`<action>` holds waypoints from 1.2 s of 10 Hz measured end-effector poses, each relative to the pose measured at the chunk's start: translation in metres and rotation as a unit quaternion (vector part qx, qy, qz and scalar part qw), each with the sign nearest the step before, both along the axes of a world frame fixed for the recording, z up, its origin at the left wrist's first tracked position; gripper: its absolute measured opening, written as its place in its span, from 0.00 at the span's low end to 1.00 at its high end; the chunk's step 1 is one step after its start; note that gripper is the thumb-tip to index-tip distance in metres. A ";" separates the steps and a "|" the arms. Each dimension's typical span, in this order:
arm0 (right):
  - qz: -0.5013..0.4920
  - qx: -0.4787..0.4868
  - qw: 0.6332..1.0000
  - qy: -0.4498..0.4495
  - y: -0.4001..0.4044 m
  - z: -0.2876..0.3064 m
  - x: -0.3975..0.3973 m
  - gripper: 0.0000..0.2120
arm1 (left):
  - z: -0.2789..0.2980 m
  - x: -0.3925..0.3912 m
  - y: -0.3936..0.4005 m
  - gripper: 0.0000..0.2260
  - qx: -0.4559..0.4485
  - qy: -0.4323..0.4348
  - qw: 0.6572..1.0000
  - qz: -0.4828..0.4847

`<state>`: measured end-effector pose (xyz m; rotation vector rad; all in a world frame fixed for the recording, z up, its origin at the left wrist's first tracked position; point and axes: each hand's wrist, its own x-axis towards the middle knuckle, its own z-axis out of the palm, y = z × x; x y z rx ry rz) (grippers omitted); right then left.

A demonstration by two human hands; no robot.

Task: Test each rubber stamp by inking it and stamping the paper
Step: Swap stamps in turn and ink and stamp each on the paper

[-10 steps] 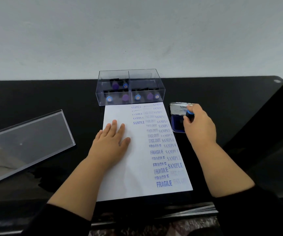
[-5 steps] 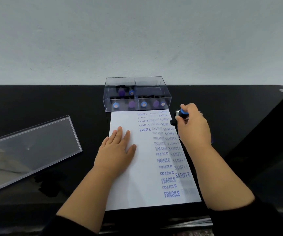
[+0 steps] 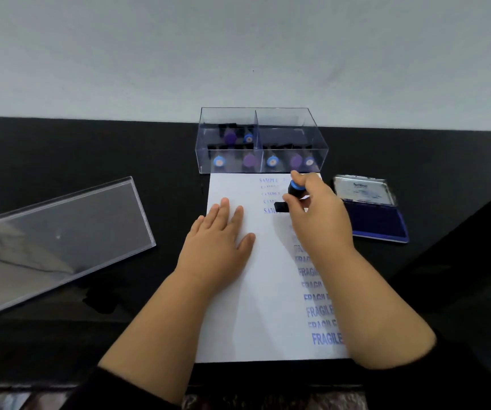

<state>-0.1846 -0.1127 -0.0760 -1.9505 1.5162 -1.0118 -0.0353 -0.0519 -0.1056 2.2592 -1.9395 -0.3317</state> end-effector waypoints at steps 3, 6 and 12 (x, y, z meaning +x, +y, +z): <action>0.025 -0.015 0.997 0.075 0.008 -0.007 0.009 0.16 | -0.002 0.000 0.000 0.26 0.002 -0.005 1.000 -0.001; 0.031 -0.027 0.993 0.111 0.008 -0.009 0.011 0.17 | -0.002 0.000 0.000 0.26 0.004 -0.005 1.000 -0.003; -0.019 -0.038 0.999 -0.009 0.007 -0.017 0.008 0.16 | -0.002 0.000 0.000 0.27 0.008 -0.010 1.000 -0.005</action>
